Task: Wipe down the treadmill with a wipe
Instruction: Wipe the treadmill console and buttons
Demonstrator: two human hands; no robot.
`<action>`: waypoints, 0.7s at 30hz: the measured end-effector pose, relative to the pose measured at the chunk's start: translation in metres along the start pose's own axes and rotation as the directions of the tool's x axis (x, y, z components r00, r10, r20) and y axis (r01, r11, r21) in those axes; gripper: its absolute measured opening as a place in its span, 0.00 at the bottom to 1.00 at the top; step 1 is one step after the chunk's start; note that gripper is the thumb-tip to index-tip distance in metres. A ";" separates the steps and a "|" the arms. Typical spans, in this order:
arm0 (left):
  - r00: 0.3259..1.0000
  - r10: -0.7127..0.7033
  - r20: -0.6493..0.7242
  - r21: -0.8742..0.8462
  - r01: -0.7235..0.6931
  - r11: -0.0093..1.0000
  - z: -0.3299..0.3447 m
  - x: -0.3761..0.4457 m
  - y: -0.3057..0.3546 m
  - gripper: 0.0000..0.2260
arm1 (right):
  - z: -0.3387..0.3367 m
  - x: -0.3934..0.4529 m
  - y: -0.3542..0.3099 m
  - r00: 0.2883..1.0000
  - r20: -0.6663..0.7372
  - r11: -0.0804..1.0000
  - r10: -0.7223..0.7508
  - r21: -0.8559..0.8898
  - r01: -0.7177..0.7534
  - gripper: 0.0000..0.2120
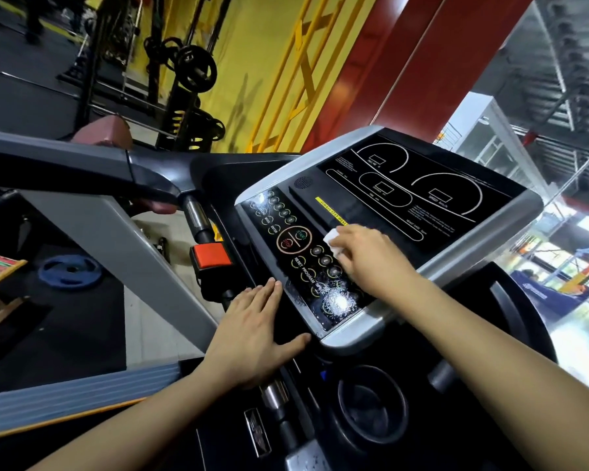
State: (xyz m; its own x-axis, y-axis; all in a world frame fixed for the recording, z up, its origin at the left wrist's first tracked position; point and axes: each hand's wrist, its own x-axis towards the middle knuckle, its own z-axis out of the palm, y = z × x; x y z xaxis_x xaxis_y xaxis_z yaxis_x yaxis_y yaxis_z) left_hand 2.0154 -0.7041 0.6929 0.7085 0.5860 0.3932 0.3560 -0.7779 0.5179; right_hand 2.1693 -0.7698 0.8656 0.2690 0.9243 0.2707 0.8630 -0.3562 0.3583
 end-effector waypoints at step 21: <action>1.000 -0.003 -0.009 -0.031 0.003 1.000 0.003 0.000 -0.002 0.51 | 0.006 0.037 -0.020 0.954 -0.084 0.946 0.288 0.182 -0.270 0.10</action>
State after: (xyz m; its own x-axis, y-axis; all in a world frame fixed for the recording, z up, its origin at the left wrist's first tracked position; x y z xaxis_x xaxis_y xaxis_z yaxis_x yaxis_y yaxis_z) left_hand 2.0164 -0.7031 0.6891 0.7019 0.5903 0.3987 0.3384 -0.7689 0.5425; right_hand 2.1646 -0.7275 0.8636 0.4692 0.7674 0.4370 0.8212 -0.5611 0.1037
